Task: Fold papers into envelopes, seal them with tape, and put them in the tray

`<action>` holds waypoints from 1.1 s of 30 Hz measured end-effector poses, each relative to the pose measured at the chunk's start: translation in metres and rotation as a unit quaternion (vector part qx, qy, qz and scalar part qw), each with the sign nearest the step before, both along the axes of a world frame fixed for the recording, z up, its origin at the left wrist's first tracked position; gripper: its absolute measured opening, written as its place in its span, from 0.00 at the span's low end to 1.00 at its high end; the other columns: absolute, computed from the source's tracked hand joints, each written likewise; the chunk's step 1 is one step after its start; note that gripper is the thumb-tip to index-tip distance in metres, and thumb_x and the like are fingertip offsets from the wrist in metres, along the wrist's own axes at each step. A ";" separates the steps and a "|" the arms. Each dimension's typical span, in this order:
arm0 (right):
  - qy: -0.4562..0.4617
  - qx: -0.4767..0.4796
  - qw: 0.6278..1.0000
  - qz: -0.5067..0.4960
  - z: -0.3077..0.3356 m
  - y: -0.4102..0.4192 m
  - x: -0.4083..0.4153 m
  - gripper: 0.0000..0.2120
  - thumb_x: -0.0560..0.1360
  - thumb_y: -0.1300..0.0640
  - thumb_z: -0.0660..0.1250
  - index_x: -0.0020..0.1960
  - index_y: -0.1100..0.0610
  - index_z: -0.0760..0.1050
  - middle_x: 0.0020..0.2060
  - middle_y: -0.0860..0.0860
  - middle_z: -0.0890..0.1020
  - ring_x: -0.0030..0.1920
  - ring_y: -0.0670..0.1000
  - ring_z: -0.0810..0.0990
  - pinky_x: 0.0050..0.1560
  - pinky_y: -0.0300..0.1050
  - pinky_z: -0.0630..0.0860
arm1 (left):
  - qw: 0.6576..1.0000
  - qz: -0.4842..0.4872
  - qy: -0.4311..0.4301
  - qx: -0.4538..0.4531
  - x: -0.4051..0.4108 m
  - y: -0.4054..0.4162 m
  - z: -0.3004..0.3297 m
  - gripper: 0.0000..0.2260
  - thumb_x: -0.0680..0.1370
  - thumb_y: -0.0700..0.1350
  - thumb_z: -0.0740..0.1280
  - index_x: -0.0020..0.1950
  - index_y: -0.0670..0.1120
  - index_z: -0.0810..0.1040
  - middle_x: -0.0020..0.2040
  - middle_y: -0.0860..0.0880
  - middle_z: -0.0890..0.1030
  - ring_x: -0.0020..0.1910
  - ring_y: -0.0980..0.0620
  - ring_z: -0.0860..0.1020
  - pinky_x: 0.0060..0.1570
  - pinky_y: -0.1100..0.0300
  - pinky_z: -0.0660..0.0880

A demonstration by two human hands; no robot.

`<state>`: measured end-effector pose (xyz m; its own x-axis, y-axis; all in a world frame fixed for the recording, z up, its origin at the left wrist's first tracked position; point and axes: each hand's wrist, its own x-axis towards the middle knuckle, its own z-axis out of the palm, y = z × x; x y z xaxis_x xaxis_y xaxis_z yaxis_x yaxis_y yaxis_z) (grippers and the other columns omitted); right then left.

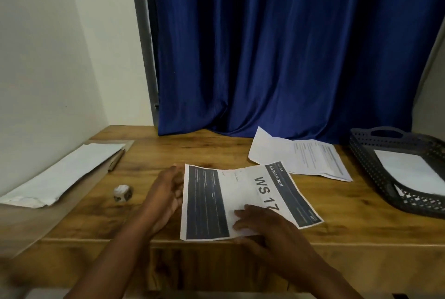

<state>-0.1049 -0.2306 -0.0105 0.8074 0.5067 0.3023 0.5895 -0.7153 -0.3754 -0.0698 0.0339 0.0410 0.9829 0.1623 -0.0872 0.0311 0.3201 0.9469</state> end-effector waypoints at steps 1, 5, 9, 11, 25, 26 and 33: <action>0.017 -0.006 1.000 0.011 0.001 0.006 0.000 0.24 0.75 0.28 0.57 0.66 0.34 0.73 0.69 0.26 0.66 0.72 0.28 0.56 0.73 0.32 0.51 | 1.000 0.006 0.001 0.007 0.001 0.008 -0.003 0.13 0.85 0.49 0.59 0.64 0.44 0.75 0.54 0.44 0.86 0.58 0.41 0.83 0.54 0.45 0.79; 0.044 0.039 0.998 0.031 0.009 0.028 0.003 0.23 0.75 0.29 0.58 0.66 0.35 0.74 0.67 0.25 0.69 0.68 0.24 0.58 0.69 0.28 0.52 | 0.989 0.049 0.020 0.135 -0.006 0.022 -0.007 0.23 0.81 0.50 0.68 0.74 0.54 0.65 0.66 0.48 0.78 0.57 0.45 0.82 0.50 0.46 0.80; -0.001 0.090 0.995 -0.033 0.023 0.038 0.015 0.20 0.79 0.36 0.57 0.66 0.41 0.76 0.66 0.35 0.76 0.66 0.34 0.70 0.70 0.35 0.65 | 0.840 0.080 -0.085 0.530 -0.007 0.021 -0.008 0.34 0.78 0.54 0.71 0.80 0.58 0.58 0.80 0.54 0.58 0.77 0.50 0.61 0.71 0.47 0.67; -0.024 0.075 0.994 -0.071 0.031 0.043 0.028 0.19 0.81 0.41 0.58 0.69 0.44 0.75 0.68 0.41 0.76 0.68 0.40 0.73 0.69 0.36 0.64 | 0.763 0.027 -0.130 0.632 0.000 0.009 -0.006 0.32 0.80 0.56 0.67 0.81 0.56 0.56 0.83 0.52 0.52 0.81 0.50 0.51 0.78 0.46 0.55; 0.088 -0.130 0.982 -0.101 0.012 0.038 0.083 0.41 0.76 0.27 0.41 0.82 0.49 0.47 0.81 0.48 0.49 0.81 0.50 0.45 0.79 0.55 0.44 | 0.600 -0.126 -0.096 0.785 0.010 -0.034 -0.048 0.43 0.72 0.69 0.28 0.83 0.51 0.45 0.83 0.53 0.44 0.82 0.52 0.40 0.77 0.49 0.37; 0.098 -0.138 0.978 -0.126 0.013 0.029 0.087 0.42 0.76 0.27 0.41 0.82 0.50 0.46 0.81 0.48 0.48 0.81 0.50 0.44 0.79 0.56 0.44 | 0.598 -0.127 -0.091 0.786 0.010 -0.034 -0.047 0.43 0.71 0.69 0.28 0.83 0.51 0.44 0.83 0.53 0.44 0.82 0.52 0.40 0.77 0.49 0.37; 0.073 -0.136 0.966 -0.206 0.025 0.030 0.092 0.35 0.81 0.34 0.45 0.81 0.53 0.52 0.81 0.52 0.54 0.81 0.56 0.51 0.79 0.61 0.49 | 0.598 -0.122 -0.088 0.787 0.012 -0.037 -0.051 0.44 0.69 0.66 0.27 0.83 0.52 0.44 0.83 0.53 0.44 0.82 0.53 0.40 0.78 0.48 0.37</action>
